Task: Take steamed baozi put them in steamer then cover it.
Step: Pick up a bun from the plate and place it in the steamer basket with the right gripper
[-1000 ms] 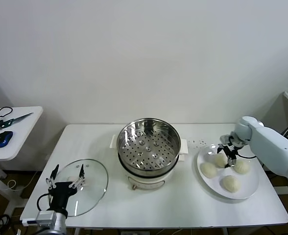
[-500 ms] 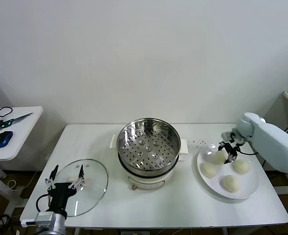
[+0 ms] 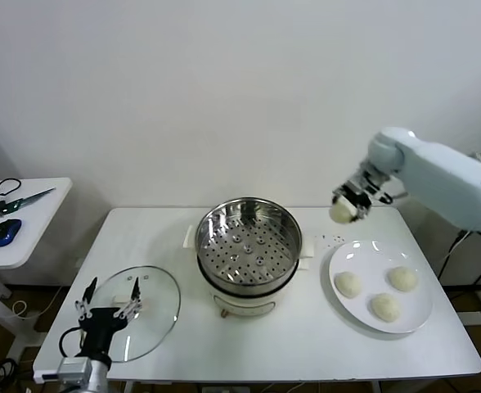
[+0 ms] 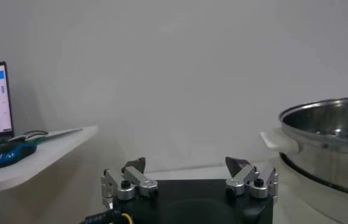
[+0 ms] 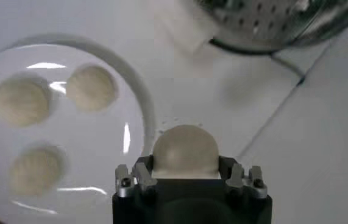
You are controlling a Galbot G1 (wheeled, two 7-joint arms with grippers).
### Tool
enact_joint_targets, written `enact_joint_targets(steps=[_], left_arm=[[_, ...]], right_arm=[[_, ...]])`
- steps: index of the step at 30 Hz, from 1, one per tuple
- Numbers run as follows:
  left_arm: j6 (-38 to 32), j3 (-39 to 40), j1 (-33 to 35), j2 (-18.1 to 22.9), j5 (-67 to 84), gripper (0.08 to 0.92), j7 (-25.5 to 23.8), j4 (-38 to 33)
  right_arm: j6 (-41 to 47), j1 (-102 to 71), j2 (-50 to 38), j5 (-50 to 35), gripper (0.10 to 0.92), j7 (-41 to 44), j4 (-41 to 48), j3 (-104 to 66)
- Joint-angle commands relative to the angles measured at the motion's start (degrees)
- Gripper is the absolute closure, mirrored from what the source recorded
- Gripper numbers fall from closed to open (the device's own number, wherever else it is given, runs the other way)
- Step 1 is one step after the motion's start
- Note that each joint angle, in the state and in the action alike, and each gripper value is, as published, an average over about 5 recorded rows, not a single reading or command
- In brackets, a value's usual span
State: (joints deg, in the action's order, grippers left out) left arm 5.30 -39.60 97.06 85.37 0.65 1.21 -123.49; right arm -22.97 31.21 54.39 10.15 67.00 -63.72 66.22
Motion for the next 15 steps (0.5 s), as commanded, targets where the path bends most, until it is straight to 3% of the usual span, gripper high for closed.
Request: enact_joint_targets(steps=[1, 15], left_arm=[[-0.1, -0.1, 0.1, 0.0, -0.1, 0.177, 0.0, 0.2], [-0.6, -0.4, 0.5, -0.5, 0.4, 0.177, 0.0, 1.1]], right_arm=[[-7.7, 8.7, 7.0, 3.6, 0.338, -0.3, -7.5, 4.8], [-13.7, -1.3, 22.5, 18.3, 0.338, -2.3, -1.9, -0.4]])
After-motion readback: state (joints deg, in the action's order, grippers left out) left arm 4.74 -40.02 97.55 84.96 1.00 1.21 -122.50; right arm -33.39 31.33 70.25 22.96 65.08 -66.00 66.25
